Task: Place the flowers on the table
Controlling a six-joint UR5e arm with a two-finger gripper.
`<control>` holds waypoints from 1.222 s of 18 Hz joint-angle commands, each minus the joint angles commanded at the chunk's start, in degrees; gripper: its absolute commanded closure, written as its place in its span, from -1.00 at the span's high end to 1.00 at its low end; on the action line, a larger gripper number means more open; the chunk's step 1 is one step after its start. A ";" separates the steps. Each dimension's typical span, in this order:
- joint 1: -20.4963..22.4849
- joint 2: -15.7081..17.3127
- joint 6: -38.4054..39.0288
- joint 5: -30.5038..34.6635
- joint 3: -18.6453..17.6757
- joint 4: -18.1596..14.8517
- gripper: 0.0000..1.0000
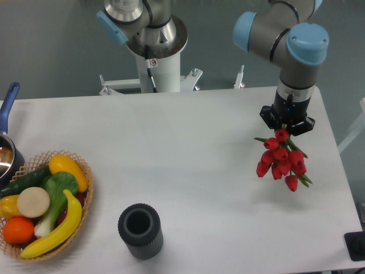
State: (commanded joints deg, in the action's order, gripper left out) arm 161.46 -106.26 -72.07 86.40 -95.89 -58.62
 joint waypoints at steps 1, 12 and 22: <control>-0.09 0.00 0.00 0.00 -0.09 0.00 -0.91; -1.32 -1.31 1.05 0.09 -1.31 0.17 -0.87; -3.78 -6.41 2.81 0.09 -1.49 2.37 -0.63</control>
State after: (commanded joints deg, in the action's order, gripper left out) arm 157.68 -112.67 -69.26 86.48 -97.38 -56.25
